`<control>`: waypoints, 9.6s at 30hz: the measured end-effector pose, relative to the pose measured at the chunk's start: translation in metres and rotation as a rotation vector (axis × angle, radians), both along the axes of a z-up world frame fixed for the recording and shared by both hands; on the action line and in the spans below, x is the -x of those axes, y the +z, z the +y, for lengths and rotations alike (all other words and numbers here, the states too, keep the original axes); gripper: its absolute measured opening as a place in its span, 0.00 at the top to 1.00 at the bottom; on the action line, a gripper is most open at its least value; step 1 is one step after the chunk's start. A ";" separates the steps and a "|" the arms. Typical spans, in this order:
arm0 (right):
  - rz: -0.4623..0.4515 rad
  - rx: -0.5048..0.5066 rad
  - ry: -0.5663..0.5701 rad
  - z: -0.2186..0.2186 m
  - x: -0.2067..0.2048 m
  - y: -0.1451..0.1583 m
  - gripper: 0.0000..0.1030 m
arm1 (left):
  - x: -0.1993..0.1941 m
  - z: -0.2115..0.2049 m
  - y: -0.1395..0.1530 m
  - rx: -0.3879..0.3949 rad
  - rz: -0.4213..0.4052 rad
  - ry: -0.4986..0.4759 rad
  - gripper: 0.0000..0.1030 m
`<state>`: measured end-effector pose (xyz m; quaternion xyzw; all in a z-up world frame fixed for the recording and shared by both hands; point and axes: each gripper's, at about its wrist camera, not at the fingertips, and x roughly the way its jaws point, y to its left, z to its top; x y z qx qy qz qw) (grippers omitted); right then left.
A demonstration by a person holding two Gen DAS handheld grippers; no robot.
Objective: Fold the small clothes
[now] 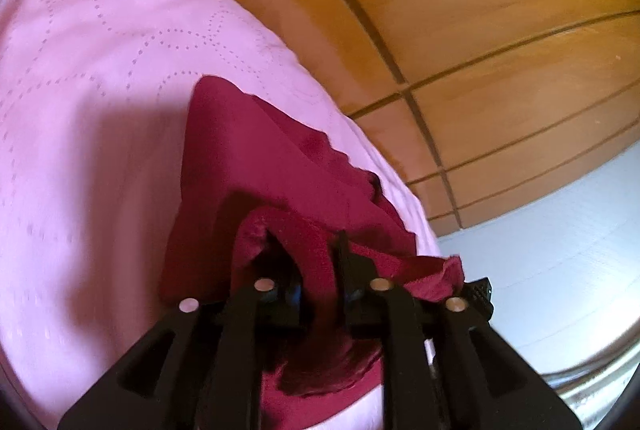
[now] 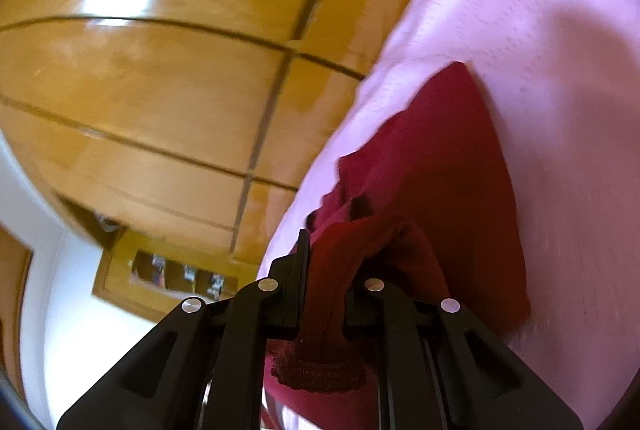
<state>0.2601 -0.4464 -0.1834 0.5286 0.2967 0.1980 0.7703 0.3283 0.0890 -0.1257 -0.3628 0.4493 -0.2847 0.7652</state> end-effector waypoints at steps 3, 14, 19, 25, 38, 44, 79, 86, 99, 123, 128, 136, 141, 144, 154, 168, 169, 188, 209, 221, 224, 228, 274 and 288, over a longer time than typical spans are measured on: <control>0.056 -0.025 -0.041 -0.004 -0.011 -0.016 0.88 | -0.015 -0.003 -0.005 0.043 0.003 0.032 0.47; 0.024 -0.023 -0.065 -0.005 -0.017 -0.018 0.47 | -0.024 0.011 -0.020 0.099 -0.010 0.206 0.26; -0.063 0.000 -0.259 -0.023 -0.009 0.010 0.24 | -0.014 0.009 -0.011 -0.033 -0.047 0.246 0.21; -0.029 0.172 -0.286 -0.017 0.007 0.011 0.24 | 0.014 0.005 -0.018 -0.179 -0.078 0.279 0.20; 0.036 0.664 -0.196 0.033 0.003 0.000 0.23 | 0.015 -0.004 0.000 -0.321 -0.086 0.238 0.24; 0.052 0.757 -0.191 0.046 -0.002 0.005 0.19 | -0.033 -0.025 -0.013 -0.438 0.032 0.161 0.57; -0.060 1.060 0.011 0.116 -0.019 0.064 0.46 | -0.042 -0.120 0.028 -0.678 -0.183 0.062 0.19; 0.071 1.129 0.049 0.119 -0.086 0.026 0.48 | -0.070 -0.135 0.004 -0.782 -0.167 0.044 0.19; 0.082 1.098 -0.023 0.105 -0.093 0.009 0.49 | -0.078 -0.137 -0.020 -0.759 -0.256 0.022 0.07; 0.016 1.092 -0.062 0.101 -0.081 0.017 0.37 | -0.006 -0.126 -0.022 -0.783 -0.282 0.006 0.03; -0.097 0.984 -0.137 0.086 -0.042 0.037 0.22 | -0.005 -0.120 -0.021 -0.733 -0.286 0.008 0.02; 0.022 0.761 -0.260 0.038 0.063 0.028 0.22 | 0.032 -0.109 0.008 -0.619 -0.346 0.073 0.03; 0.087 0.598 -0.316 0.013 0.113 0.010 0.22 | 0.075 -0.108 0.019 -0.479 -0.398 0.077 0.07; 0.122 0.530 -0.299 0.012 0.127 -0.001 0.22 | 0.095 -0.118 0.016 -0.495 -0.424 0.038 0.20; 0.107 0.464 -0.184 0.045 0.126 -0.007 0.19 | 0.114 -0.136 -0.018 -0.570 -0.402 -0.058 0.39; 0.105 0.314 -0.292 0.020 0.069 -0.013 0.19 | 0.117 -0.136 -0.023 -0.561 -0.399 -0.061 0.37; 0.098 0.311 -0.292 0.019 0.065 -0.013 0.21 | 0.117 -0.136 -0.023 -0.561 -0.399 -0.061 0.36; 0.089 0.406 -0.305 0.037 0.064 0.023 0.70 | 0.112 -0.105 0.001 -0.638 -0.369 0.069 0.20; -0.054 0.557 -0.158 0.151 0.036 0.096 0.73 | 0.103 -0.014 -0.025 -0.763 -0.189 0.278 0.08; -0.093 0.601 0.003 0.233 0.006 0.095 0.73 | 0.105 -0.013 -0.030 -0.754 -0.206 0.259 0.05; -0.096 0.612 0.054 0.253 -0.001 0.090 0.73 | 0.107 -0.014 -0.030 -0.752 -0.207 0.261 0.05; -0.102 0.629 0.127 0.281 -0.007 0.081 0.73 | 0.108 -0.016 -0.030 -0.754 -0.209 0.260 0.04; -0.042 0.884 0.055 0.236 0.038 0.024 0.23 | 0.067 -0.078 0.009 -0.412 -0.055 -0.086 0.83; -0.086 0.939 0.196 0.267 0.030 0.021 0.20 | 0.123 -0.046 0.050 -0.566 -0.306 0.010 0.89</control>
